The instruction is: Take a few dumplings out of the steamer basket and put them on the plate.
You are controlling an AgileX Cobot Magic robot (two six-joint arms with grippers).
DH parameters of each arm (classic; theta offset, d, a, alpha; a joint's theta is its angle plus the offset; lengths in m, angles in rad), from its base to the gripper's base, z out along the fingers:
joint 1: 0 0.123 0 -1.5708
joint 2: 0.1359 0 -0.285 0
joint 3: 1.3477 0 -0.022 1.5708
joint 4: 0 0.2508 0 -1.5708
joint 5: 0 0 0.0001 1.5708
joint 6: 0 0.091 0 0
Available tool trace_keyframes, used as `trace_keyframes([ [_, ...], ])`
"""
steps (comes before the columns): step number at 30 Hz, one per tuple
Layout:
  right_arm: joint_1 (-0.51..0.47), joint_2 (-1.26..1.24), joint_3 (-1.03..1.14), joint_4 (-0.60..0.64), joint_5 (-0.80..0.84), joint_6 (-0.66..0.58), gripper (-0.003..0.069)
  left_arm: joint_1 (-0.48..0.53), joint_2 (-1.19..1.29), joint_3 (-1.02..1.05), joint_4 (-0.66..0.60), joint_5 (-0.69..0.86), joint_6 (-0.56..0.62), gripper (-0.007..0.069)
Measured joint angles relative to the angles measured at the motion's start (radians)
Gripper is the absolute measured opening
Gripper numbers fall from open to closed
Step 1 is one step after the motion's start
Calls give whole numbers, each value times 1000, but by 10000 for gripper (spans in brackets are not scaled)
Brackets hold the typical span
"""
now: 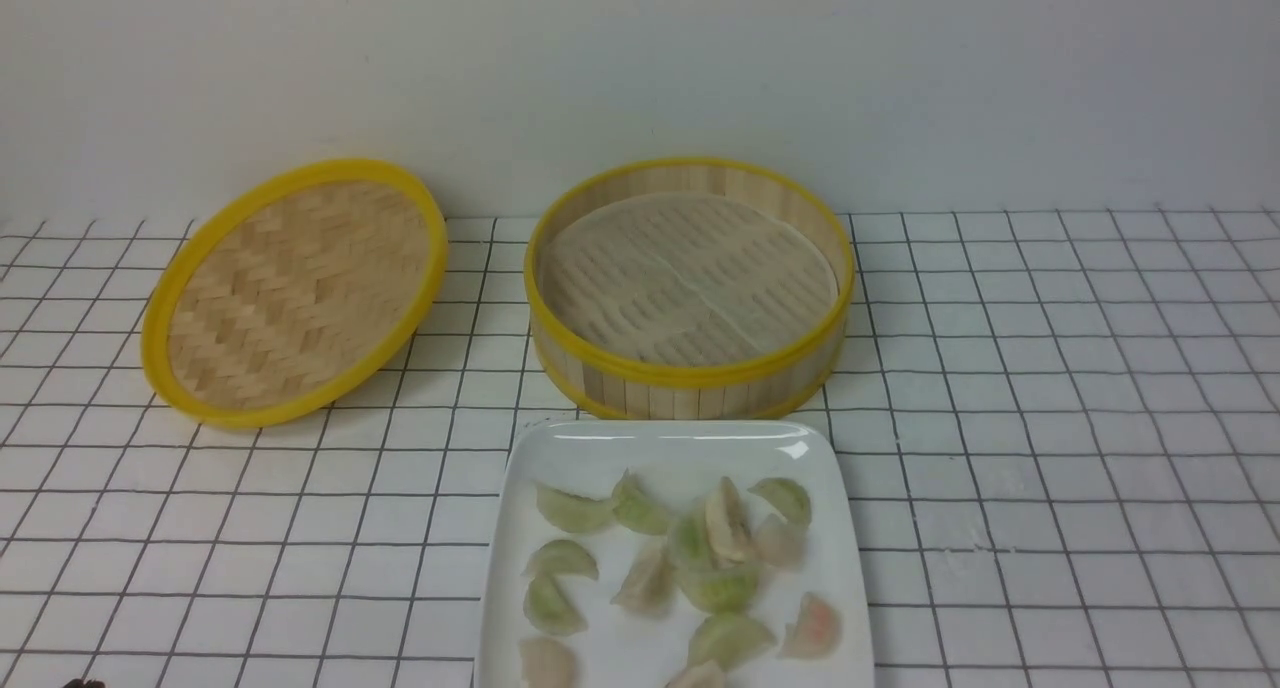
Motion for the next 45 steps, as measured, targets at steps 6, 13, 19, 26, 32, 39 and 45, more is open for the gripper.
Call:
trace_keyframes([
  [6,0,0,0,371,-5,-450,-13,0,0,0,0,0,0,-6],
  [13,0,0,0,456,9,-573,-13,0,0,0,0,0,0,-6],
  [19,-152,1,0,437,156,-580,-13,0,0,0,0,0,0,-6],
  [26,-542,9,109,376,258,-580,-13,0,0,0,1,0,0,-6],
  [32,-636,9,269,402,159,-580,-13,0,0,0,1,0,0,-6],
  [39,-640,-1,271,434,152,-580,-13,0,0,0,1,0,0,-6],
  [45,-642,-1,271,435,152,-580,-13,0,0,0,1,0,0,-6],
])
